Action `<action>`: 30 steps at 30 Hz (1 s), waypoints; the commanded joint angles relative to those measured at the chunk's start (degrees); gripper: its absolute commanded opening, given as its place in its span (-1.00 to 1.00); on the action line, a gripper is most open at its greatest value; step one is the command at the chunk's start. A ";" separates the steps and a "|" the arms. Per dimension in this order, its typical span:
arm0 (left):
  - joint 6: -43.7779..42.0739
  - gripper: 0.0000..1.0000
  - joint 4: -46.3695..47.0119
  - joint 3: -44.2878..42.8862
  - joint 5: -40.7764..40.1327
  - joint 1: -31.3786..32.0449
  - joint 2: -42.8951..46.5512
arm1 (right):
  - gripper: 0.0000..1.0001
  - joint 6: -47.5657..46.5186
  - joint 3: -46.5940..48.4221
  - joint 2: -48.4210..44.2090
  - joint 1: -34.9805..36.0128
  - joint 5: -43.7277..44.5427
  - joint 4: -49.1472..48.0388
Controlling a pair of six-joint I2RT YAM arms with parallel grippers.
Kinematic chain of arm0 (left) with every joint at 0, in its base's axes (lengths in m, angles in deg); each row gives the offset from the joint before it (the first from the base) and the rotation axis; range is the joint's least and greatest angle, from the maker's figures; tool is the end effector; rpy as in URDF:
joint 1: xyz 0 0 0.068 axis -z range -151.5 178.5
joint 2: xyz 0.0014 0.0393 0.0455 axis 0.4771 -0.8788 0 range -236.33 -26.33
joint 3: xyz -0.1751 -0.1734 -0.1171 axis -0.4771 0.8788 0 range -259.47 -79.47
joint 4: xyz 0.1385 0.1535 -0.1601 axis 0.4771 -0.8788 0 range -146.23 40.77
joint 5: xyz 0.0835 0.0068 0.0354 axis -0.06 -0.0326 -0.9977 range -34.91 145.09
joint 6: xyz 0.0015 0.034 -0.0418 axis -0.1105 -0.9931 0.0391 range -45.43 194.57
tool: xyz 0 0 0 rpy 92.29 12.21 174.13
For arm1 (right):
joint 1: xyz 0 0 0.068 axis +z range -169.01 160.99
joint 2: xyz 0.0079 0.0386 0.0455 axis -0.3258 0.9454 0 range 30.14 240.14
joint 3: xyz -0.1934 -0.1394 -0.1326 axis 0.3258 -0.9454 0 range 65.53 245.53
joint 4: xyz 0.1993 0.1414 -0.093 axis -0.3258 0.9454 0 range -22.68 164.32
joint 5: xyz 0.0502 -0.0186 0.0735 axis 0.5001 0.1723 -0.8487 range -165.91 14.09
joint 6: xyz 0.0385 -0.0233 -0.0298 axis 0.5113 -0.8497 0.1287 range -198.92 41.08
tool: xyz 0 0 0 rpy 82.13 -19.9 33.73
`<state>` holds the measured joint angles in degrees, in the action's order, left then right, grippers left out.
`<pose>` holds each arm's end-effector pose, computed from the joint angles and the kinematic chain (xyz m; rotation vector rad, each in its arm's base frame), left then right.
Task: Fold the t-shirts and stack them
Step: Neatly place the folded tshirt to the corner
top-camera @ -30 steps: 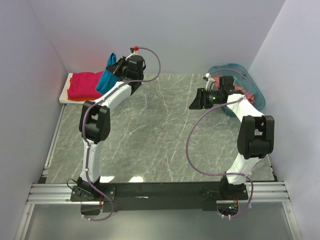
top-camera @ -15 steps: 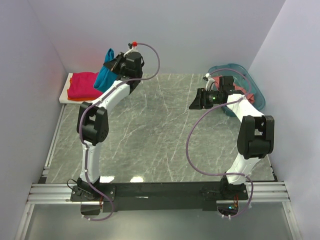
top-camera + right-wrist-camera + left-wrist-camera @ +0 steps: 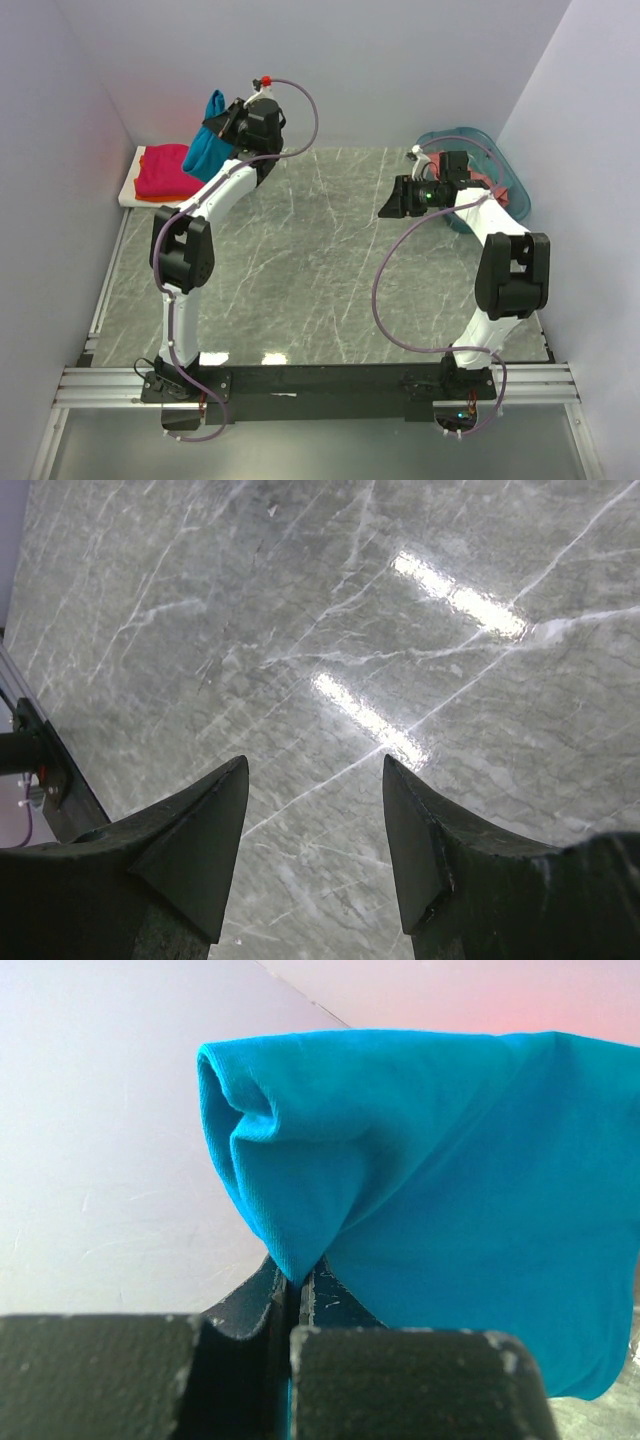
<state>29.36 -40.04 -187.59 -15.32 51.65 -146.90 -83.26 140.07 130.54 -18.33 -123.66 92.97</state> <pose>0.4658 -0.1628 0.3417 0.0153 1.7487 1.2708 0.3749 0.0308 0.2436 -0.4513 2.2589 0.9817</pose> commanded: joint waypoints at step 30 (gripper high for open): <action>3.46 -0.99 -0.66 -4.56 1.15 -5.84 -1.33 | 0.26 -0.23 -0.63 -4.07 -2.45 -2.44 -1.04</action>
<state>31.02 -41.40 -188.40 -14.91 46.78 -147.49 -83.26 140.07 129.47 -20.36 -125.06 92.64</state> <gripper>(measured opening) 0.044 0.631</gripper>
